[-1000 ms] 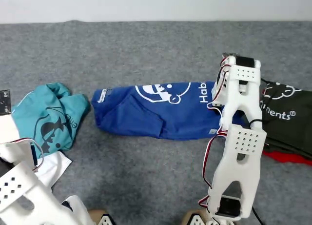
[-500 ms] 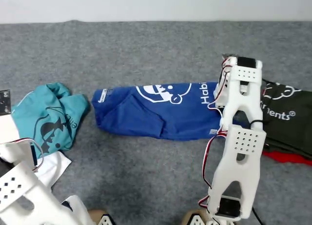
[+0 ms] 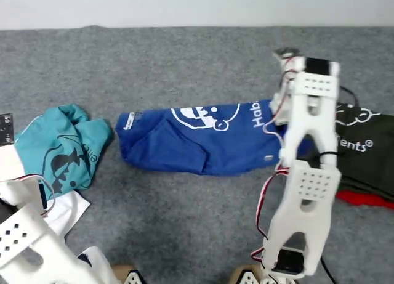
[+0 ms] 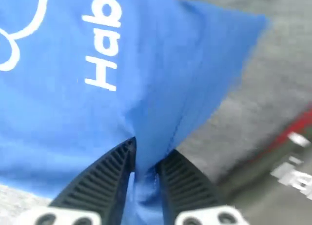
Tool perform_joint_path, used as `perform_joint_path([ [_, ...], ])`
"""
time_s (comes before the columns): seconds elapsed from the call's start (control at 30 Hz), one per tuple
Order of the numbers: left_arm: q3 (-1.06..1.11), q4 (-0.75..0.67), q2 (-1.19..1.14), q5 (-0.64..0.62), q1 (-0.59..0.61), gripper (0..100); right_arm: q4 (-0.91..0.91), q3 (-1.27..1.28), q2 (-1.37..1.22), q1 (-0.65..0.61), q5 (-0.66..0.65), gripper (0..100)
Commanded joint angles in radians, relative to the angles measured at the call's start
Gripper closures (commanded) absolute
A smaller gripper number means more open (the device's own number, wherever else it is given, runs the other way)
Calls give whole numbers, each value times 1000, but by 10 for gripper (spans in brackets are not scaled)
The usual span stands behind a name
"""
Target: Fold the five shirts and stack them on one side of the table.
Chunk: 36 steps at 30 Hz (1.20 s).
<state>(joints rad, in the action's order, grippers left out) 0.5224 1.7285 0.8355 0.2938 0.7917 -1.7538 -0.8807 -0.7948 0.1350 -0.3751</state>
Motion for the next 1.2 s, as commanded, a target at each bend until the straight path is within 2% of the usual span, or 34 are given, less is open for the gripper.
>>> perform_joint_path([
  [0.0,-5,17,18,11,-5,993,-41,-52,111,91,-81,990],
  [0.17,-5,17,17,8,-5,993,-42,-52,179,148,-161,990],
  [0.3,-4,15,17,8,-5,993,-44,-43,226,90,-175,990],
  [0.43,-5,15,20,9,-5,993,-44,63,295,-54,-178,990],
  [0.63,-5,15,20,9,-3,993,-42,249,435,-341,-170,990],
  [0.8,-5,15,20,6,0,993,-33,275,449,-533,-130,990],
  [0.97,-5,15,20,6,0,993,28,273,398,-667,-129,990],
  [1.17,-4,15,20,6,0,993,113,273,308,-757,-130,990],
])
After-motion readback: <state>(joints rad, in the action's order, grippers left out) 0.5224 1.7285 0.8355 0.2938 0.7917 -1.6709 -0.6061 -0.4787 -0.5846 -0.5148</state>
